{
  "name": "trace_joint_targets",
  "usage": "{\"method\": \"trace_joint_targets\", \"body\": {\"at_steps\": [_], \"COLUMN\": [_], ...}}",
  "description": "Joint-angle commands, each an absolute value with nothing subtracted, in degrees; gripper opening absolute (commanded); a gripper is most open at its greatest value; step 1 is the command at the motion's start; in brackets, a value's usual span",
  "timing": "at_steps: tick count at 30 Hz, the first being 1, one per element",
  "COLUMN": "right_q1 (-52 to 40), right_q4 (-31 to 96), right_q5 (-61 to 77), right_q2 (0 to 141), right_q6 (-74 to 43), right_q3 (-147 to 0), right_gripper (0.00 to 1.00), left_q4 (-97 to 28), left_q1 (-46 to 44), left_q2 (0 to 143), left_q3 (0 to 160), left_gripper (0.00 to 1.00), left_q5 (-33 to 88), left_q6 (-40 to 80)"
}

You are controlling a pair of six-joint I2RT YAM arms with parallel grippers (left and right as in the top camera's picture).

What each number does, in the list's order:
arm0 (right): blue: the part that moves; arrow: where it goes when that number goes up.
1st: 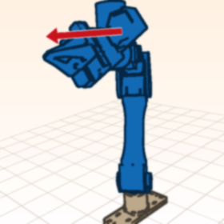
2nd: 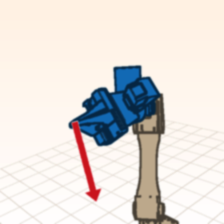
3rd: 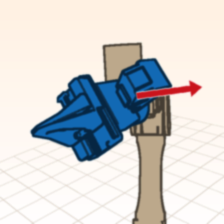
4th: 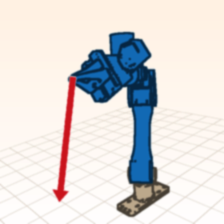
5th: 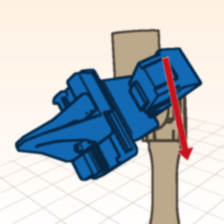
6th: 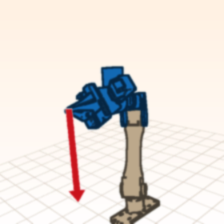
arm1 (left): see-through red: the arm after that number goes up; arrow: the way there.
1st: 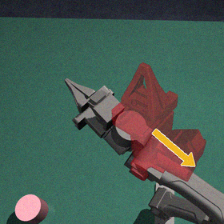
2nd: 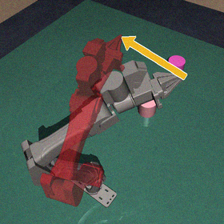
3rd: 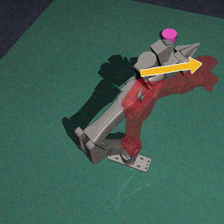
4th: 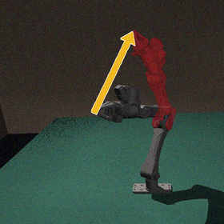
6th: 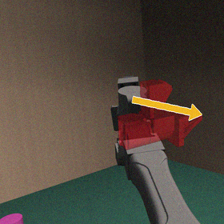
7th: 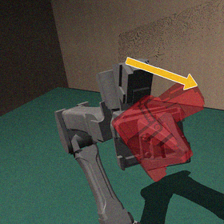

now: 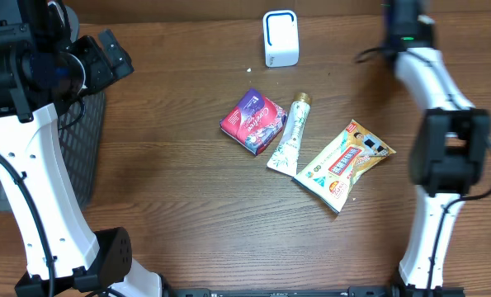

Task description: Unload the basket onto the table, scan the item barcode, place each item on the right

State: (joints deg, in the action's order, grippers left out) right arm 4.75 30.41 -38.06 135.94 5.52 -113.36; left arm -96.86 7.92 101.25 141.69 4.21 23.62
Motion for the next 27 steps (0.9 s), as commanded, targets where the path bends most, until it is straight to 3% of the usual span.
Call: {"method": "trace_joint_targets", "body": {"at_steps": [1,6,11,21,22,23,24,25,27], "right_q1": [11.86,22.09,30.3,39.33,39.66,39.9,40.03,40.12,40.16], "right_q4": [34.37,38.81,42.09,44.62,44.53,44.42,44.27,44.27,44.31], "right_q5": [-26.76,-11.86,-10.15,-10.2,-10.2,-10.22,-10.24,-10.31,-10.35], "right_q2": [134.26,134.26,134.26,134.28,134.28,134.28,134.28,134.28,134.26], "right_q6": [-8.84,-12.14,-18.55,-18.68,-18.68,-18.68,-18.65,-18.65,-18.68], "right_q3": [-114.58,-114.58,-114.58,-114.56,-114.56,-114.56,-114.56,-114.56,-114.58], "right_gripper": [0.04,0.04,0.04,0.04,0.09,0.2,0.38,0.65,0.82], "left_q4": [-96.79,-96.79,-96.79,-96.79,-96.79,-96.79,-96.79,-96.79,-96.79], "left_q1": [7.86,7.86,7.86,7.86,7.86,7.86,7.86,7.86,7.86], "left_q2": [101.25,101.25,101.25,101.25,101.25,101.25,101.25,101.25,101.25], "left_q3": [141.53,141.53,141.53,141.53,141.53,141.53,141.53,141.53,141.53], "left_gripper": [1.0,1.0,1.0,1.0,0.99,1.0,1.0,1.0,1.0], "left_q5": [3.88,3.88,3.88,3.88,3.88,3.88,3.88,3.88,3.88], "left_q6": [23.79,23.81,23.81,23.81,23.81,23.81,23.81,23.81,23.81]}}
